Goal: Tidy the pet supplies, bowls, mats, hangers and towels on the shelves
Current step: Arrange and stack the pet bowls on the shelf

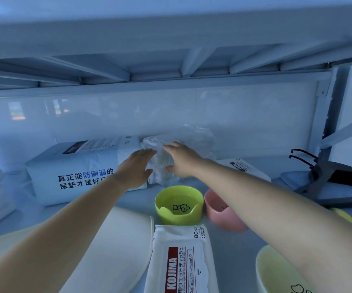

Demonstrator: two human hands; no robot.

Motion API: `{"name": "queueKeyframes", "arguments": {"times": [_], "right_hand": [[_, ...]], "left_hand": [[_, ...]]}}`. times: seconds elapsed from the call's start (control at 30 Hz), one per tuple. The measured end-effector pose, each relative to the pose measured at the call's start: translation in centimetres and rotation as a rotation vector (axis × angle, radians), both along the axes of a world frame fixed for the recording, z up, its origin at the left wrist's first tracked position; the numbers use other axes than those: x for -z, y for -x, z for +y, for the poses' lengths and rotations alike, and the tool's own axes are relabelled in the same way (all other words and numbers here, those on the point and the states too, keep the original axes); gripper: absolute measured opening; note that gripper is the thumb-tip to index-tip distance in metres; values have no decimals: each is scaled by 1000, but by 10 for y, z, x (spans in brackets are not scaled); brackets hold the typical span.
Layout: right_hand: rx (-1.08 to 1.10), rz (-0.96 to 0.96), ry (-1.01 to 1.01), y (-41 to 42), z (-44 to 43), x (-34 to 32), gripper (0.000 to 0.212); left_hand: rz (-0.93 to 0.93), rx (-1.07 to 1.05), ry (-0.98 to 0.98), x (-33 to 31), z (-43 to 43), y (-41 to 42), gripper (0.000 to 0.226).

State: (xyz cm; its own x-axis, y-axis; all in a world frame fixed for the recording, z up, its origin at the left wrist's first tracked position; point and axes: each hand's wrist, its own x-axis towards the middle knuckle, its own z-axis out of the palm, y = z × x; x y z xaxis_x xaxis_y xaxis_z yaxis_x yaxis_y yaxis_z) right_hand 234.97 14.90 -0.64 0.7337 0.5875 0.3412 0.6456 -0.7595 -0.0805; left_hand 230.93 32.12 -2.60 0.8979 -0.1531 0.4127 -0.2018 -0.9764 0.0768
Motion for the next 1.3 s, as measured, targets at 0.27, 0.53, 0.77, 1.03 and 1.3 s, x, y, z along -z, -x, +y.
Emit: {"name": "queueKeyframes", "arguments": {"times": [0.27, 0.53, 0.77, 1.03, 1.3], "right_hand": [[72, -80, 45, -4, 11, 2, 44], [68, -67, 100, -1, -1, 1, 40], [98, 4, 130, -4, -25, -3, 51], [47, 93, 0, -9, -58, -15, 54], [28, -26, -87, 1, -33, 2, 38]], "left_hand": [[41, -37, -25, -3, 8, -12, 61], [-37, -24, 15, 1, -8, -11, 54], [-78, 50, -9, 1, -26, -6, 53], [-88, 98, 91, -5, -19, -9, 60], [-19, -22, 23, -1, -20, -11, 57]]}}
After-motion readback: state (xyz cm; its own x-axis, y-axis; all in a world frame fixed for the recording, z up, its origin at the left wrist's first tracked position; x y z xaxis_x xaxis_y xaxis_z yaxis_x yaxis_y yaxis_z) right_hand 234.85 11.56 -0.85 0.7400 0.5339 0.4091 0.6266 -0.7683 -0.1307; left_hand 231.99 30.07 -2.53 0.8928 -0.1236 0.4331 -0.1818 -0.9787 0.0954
